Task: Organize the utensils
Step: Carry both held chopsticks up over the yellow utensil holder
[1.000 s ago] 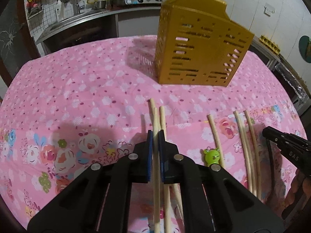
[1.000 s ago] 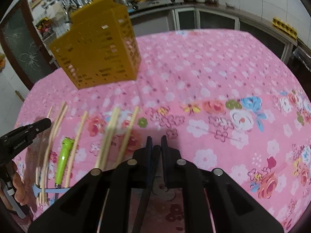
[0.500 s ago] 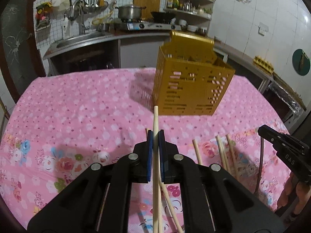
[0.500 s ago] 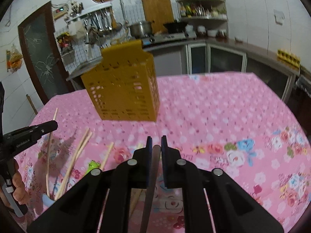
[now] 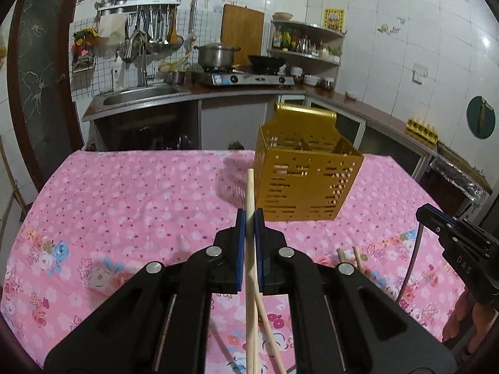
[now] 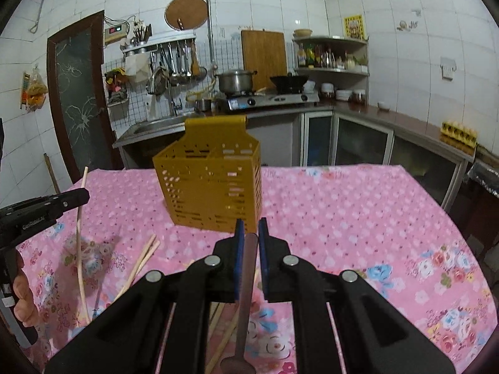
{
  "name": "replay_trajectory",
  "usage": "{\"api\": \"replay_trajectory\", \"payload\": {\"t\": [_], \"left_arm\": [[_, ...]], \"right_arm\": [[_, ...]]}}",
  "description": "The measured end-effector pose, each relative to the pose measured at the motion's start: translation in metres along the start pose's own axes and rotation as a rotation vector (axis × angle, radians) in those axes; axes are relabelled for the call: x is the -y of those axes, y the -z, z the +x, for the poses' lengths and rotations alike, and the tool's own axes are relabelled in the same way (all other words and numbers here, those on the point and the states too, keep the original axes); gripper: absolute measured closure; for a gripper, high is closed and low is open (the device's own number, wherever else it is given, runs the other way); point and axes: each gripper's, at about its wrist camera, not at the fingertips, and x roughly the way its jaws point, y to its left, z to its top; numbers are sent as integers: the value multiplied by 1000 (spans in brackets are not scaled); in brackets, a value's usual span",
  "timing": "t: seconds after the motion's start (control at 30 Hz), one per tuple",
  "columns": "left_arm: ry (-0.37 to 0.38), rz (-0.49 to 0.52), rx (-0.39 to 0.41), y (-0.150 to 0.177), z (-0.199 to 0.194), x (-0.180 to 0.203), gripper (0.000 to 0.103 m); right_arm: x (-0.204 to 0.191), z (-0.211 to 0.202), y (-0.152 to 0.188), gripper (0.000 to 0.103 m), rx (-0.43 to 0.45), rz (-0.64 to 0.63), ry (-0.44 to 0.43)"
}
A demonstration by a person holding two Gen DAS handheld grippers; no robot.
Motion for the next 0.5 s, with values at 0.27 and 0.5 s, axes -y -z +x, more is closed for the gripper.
{"api": "replay_trajectory", "payload": {"t": [0.27,0.5], "left_arm": [[28,-16,59,-12,-9,-4,99],[53,-10,130,-48,-13,6,99]], "right_arm": [[-2,-6,-17,94,57,-24,-1],[-4,-10,-55,94,127,-50,-2]]}}
